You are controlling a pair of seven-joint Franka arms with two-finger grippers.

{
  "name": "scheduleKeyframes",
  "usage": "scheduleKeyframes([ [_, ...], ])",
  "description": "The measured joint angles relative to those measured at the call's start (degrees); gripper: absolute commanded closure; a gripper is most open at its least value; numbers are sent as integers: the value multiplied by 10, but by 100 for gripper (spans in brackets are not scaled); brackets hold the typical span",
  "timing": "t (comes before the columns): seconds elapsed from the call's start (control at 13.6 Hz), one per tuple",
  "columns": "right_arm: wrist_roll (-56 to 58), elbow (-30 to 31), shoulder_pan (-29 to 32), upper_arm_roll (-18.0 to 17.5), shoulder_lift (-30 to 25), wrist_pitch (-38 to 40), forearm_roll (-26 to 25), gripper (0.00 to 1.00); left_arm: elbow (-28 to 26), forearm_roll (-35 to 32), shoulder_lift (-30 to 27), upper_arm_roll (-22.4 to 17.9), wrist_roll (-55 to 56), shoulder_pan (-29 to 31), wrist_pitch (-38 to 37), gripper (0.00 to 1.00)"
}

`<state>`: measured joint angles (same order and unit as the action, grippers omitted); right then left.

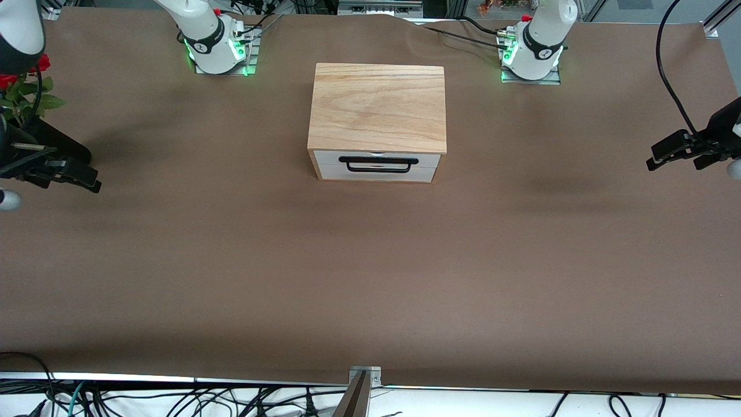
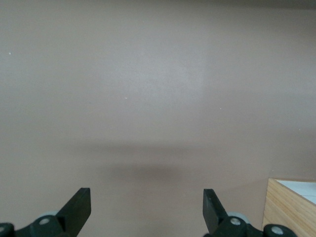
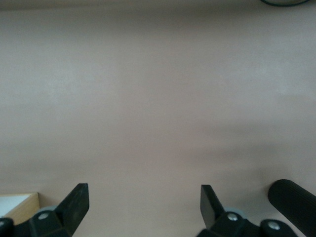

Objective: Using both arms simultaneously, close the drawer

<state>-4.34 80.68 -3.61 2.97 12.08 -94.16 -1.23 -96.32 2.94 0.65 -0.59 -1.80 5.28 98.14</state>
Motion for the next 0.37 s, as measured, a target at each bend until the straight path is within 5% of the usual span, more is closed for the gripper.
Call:
scheduleKeyframes([
  [0.37,0,6,2,-7,2,0,-8,0,-1,0,-2,7,0,0,-7,0],
])
